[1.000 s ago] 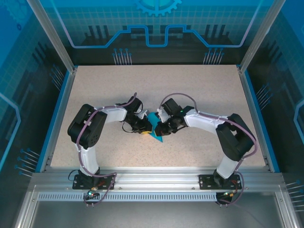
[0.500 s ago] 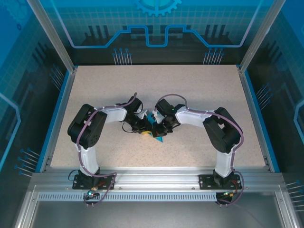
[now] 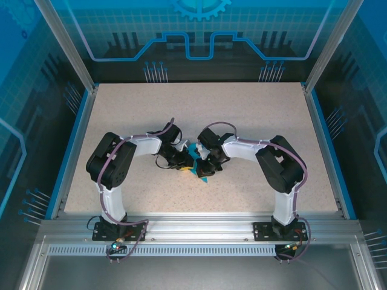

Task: Fold a paper plane with a square sheet of paper (fold left side to right side)
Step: Third fold the triangle at the center of the table.

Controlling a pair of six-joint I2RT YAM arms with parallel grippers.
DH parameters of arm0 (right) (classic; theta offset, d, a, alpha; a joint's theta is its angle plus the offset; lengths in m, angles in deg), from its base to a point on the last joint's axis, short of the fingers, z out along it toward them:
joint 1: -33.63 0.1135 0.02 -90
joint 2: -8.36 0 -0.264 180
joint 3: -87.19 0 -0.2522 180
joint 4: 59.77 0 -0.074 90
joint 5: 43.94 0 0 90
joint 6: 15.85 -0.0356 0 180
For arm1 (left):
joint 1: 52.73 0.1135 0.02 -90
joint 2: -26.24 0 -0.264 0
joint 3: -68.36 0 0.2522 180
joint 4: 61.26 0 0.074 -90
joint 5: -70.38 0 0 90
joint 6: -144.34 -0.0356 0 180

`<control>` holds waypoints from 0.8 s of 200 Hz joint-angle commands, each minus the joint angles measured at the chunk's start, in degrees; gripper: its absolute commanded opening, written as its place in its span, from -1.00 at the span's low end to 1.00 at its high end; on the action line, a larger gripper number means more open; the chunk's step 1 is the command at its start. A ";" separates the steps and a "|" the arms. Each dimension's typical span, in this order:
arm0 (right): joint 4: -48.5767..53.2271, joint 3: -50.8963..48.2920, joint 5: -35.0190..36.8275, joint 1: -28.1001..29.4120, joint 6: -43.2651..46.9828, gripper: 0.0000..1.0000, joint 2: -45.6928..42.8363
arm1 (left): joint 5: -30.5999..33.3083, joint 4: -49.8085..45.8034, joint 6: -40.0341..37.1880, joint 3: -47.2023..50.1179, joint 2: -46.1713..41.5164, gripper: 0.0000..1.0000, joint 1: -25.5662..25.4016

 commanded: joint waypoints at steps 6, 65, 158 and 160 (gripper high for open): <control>3.93 0.96 1.91 0.77 0.67 -0.88 1.42 | 5.60 -2.93 -1.76 0.51 3.32 -0.62 -0.56; 6.35 -0.24 2.42 0.80 1.10 -0.88 1.06 | 6.49 -3.45 -1.99 0.38 3.38 -0.62 -0.56; 6.76 -7.23 0.76 1.03 0.04 -0.87 -4.02 | 7.43 -4.86 -2.68 -0.74 3.97 -0.62 -0.56; 6.75 -7.30 0.70 1.04 0.05 -0.87 -4.10 | 7.45 -4.82 -2.69 -0.71 3.95 -0.62 -0.52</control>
